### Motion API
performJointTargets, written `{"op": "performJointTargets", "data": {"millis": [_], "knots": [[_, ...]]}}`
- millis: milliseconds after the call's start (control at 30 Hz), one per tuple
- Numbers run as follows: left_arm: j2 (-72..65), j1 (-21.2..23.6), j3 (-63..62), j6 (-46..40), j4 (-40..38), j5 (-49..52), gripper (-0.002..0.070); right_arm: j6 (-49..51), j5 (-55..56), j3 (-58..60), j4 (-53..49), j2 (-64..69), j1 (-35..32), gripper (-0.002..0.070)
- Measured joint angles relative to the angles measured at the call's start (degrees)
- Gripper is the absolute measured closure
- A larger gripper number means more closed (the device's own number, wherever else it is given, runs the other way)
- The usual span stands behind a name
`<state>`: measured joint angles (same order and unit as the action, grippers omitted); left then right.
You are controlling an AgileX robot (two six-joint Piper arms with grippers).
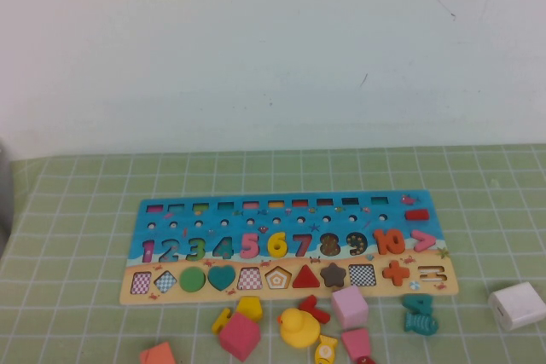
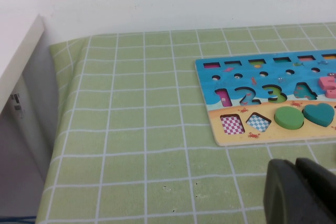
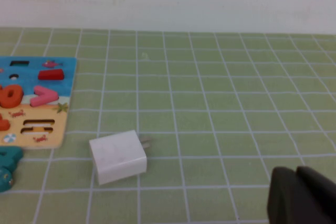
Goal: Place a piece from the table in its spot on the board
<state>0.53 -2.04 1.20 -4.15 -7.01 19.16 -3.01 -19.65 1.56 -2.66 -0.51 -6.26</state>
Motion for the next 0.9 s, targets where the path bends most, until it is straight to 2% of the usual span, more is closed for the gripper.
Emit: {"op": "performJointTargets", "data": {"millis": [900], "knots": [[0.0,0.0,0.0,0.0,0.0,0.0,0.0678,1.18,-0.88,-0.18,0.21,0.0,0.0,0.0678]]}}
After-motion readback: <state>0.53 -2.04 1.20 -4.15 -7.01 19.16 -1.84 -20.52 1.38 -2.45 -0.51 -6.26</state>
